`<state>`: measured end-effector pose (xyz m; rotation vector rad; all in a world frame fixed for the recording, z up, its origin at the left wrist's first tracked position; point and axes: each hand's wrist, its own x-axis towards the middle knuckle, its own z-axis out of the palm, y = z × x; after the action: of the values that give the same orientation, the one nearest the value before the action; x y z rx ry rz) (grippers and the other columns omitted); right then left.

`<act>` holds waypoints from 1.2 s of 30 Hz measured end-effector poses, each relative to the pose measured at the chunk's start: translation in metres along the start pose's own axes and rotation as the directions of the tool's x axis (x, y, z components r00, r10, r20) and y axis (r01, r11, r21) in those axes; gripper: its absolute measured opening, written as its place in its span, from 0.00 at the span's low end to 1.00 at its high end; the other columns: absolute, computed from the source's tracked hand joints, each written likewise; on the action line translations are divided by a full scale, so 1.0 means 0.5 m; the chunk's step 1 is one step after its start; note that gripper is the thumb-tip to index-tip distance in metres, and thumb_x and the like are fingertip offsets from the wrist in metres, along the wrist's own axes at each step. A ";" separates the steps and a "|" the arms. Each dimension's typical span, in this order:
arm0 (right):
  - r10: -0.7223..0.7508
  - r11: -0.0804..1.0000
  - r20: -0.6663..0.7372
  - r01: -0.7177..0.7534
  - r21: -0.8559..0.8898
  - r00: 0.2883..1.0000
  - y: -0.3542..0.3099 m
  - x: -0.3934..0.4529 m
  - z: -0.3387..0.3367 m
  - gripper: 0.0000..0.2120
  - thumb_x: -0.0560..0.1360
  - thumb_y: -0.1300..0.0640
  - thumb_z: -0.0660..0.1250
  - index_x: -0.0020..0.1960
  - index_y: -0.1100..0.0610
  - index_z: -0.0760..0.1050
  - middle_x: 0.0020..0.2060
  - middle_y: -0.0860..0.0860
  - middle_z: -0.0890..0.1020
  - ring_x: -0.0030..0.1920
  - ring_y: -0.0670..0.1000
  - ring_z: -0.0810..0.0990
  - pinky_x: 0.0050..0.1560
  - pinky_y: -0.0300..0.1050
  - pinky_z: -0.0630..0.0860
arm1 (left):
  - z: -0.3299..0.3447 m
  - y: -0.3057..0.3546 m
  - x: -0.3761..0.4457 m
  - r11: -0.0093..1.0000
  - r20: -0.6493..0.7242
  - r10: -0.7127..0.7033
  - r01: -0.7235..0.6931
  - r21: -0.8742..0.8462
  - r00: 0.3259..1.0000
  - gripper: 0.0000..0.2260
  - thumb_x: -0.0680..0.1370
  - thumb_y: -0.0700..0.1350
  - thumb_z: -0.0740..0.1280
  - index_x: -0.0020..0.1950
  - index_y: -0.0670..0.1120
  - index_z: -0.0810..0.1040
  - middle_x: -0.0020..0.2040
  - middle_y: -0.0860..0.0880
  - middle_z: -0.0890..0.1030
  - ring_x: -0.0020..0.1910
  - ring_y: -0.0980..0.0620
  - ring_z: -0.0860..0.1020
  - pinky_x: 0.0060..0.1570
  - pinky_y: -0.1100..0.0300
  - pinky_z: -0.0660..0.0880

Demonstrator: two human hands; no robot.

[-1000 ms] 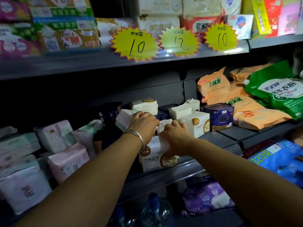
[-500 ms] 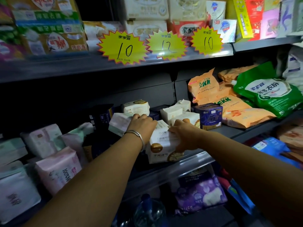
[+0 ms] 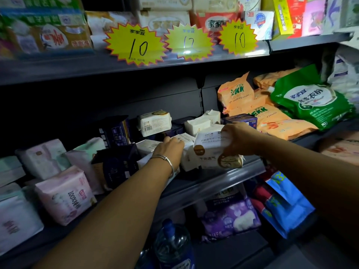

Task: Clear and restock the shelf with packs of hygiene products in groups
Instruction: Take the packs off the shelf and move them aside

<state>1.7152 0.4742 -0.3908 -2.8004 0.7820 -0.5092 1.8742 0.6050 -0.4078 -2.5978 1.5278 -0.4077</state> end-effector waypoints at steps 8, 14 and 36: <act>0.138 0.988 -0.079 -0.143 -0.062 0.987 0.022 0.021 0.019 0.32 0.68 0.49 0.74 0.66 0.59 0.67 0.60 0.57 0.72 0.59 0.57 0.70 0.58 0.51 0.75 | 0.051 0.019 0.058 0.997 -0.143 0.067 -0.062 0.037 0.987 0.31 0.73 0.40 0.69 0.72 0.52 0.59 0.73 0.51 0.60 0.70 0.46 0.61 0.61 0.49 0.63; 0.233 0.967 -0.036 -0.235 -0.095 0.972 0.039 0.049 0.064 0.36 0.70 0.43 0.71 0.69 0.60 0.63 0.62 0.59 0.70 0.63 0.61 0.66 0.61 0.54 0.69 | 0.063 0.021 0.110 0.988 0.003 0.152 -0.152 0.011 0.988 0.42 0.70 0.31 0.67 0.75 0.58 0.52 0.75 0.51 0.58 0.71 0.42 0.59 0.66 0.42 0.64; 0.363 0.931 -0.038 -0.361 0.049 0.931 0.053 0.056 0.085 0.36 0.70 0.48 0.73 0.69 0.62 0.61 0.63 0.60 0.66 0.65 0.61 0.66 0.63 0.53 0.70 | 0.035 0.119 0.143 0.911 0.037 -0.284 0.281 -0.302 0.958 0.40 0.75 0.54 0.67 0.76 0.45 0.45 0.73 0.40 0.53 0.70 0.34 0.60 0.64 0.38 0.64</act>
<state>1.7412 0.4406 -0.4295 -2.5264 1.2484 -0.5161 1.8618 0.5127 -0.4249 -3.0764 1.3060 -0.2158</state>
